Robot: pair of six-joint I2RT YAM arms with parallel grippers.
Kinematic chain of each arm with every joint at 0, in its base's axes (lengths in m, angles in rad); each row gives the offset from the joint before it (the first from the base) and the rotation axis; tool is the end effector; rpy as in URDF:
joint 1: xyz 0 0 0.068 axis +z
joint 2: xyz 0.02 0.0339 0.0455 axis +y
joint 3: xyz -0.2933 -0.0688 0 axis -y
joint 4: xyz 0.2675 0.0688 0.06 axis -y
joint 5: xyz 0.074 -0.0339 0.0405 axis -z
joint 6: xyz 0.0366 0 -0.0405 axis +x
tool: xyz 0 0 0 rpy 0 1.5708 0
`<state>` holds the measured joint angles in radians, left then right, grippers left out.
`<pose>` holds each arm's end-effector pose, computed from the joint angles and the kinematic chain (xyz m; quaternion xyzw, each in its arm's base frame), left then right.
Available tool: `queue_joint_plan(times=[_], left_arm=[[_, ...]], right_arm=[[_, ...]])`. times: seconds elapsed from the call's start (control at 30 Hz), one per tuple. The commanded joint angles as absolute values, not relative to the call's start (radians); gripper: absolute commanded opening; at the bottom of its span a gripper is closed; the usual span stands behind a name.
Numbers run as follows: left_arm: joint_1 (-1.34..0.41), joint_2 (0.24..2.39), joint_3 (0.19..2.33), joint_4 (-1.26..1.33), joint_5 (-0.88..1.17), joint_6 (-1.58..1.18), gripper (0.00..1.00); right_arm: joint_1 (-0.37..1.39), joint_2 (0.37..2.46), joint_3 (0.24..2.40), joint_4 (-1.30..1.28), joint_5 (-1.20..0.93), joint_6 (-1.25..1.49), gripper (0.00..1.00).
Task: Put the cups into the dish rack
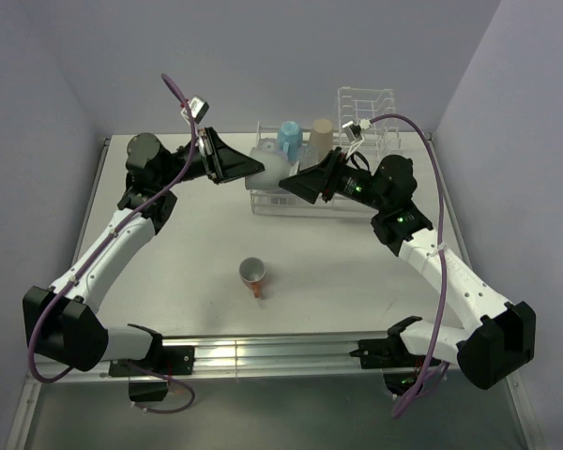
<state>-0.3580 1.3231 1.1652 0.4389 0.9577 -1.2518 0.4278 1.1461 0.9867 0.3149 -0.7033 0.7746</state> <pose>0.2827 -0.1377 0.4414 0.1015 0.6402 -0.7032 0.2920 0.2390 0.1350 0.4133 -0.1525 0.6463 0.5882 0.4617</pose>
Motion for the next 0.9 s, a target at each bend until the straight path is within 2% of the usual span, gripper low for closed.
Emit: queue_joint_plan(times=[0.0,0.17,0.23,0.27,0.43,0.53,0.57,0.63,0.67,0.73,0.77,0.83,0.87], left_arm=[[-0.367,1.312,1.183,0.571,0.965,-1.272,0.00],[-0.370,1.313,1.172,0.571,0.960,-1.270,0.00],[-0.370,1.315,1.166,0.574,0.957,-1.267,0.00],[-0.370,1.315,1.163,0.577,0.957,-1.270,0.00],[-0.374,1.322,1.155,0.586,0.957,-1.275,0.00],[-0.377,1.331,1.155,0.586,0.957,-1.272,0.00],[-0.379,1.333,1.154,0.586,0.957,-1.269,0.00],[-0.379,1.339,1.152,0.586,0.956,-1.267,0.00],[-0.379,1.344,1.151,0.586,0.954,-1.266,0.02],[-0.379,1.350,1.146,0.580,0.945,-1.264,0.09],[-0.379,1.351,1.146,0.580,0.942,-1.259,0.15],[-0.382,1.359,1.146,0.580,0.933,-1.256,0.20],[-0.383,1.361,1.146,0.580,0.931,-1.253,0.25]], right_arm=[[0.417,1.143,0.971,0.411,-0.732,0.816,0.93],[0.413,1.138,0.966,0.428,-0.726,0.839,0.87],[0.411,1.141,0.966,0.428,-0.729,0.847,0.80],[0.411,1.144,0.966,0.428,-0.733,0.850,0.73],[0.410,1.144,0.969,0.419,-0.727,0.845,0.65],[0.410,1.149,0.979,0.403,-0.718,0.838,0.45],[0.410,1.146,0.983,0.394,-0.712,0.833,0.29],[0.411,1.138,0.992,0.342,-0.684,0.802,0.17],[0.410,1.129,0.999,0.328,-0.677,0.795,0.05],[0.410,1.121,1.006,0.279,-0.661,0.767,0.01],[0.411,1.117,1.014,0.266,-0.647,0.759,0.00],[0.410,1.111,1.025,0.229,-0.640,0.740,0.00],[0.408,1.111,1.034,0.218,-0.629,0.733,0.00]])
